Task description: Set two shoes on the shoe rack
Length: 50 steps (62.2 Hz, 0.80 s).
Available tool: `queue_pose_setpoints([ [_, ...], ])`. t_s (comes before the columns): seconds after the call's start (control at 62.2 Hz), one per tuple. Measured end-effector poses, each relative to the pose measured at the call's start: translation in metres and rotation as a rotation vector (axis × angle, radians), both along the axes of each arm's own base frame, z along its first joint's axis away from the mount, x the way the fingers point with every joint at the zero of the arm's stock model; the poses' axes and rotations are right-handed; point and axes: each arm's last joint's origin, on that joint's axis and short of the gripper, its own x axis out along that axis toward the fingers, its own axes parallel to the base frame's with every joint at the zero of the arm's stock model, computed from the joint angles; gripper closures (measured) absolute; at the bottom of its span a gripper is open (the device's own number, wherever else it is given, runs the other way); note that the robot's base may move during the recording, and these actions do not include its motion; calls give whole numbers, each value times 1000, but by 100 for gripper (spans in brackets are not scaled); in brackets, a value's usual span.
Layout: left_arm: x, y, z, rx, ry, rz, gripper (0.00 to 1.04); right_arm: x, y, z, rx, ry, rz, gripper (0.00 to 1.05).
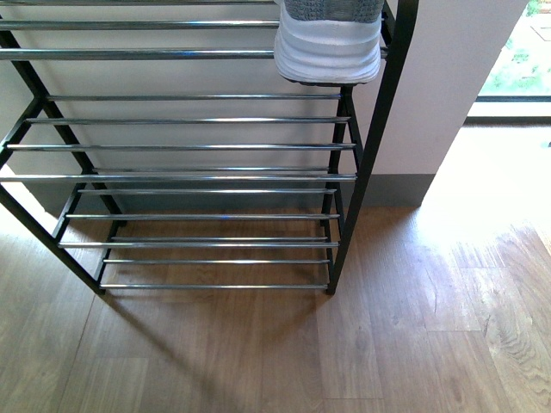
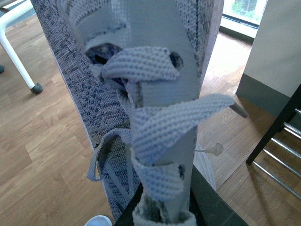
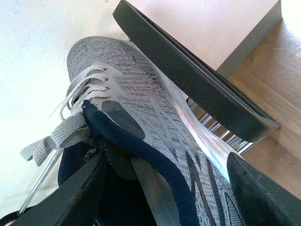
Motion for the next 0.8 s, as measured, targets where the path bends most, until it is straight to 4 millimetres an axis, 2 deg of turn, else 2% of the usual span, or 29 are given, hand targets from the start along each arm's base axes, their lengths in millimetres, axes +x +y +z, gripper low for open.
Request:
queue_pose_setpoints([
  [0.113, 0, 0, 0, 0, 0, 0, 102, 0, 0, 0, -25, -37, 24, 8],
  [0.289, 0, 0, 0, 0, 0, 0, 102, 1, -1, 1, -167, -138, 64, 9],
  [0.482, 0, 0, 0, 0, 0, 0, 102, 1, -3, 2, -530, -263, 116, 9],
  [0.595, 0, 0, 0, 0, 0, 0, 102, 1, -3, 0, -684, -312, 150, 9],
  [0.804, 0, 0, 0, 0, 0, 0, 102, 1, -2, 0, -796, -408, 189, 9],
])
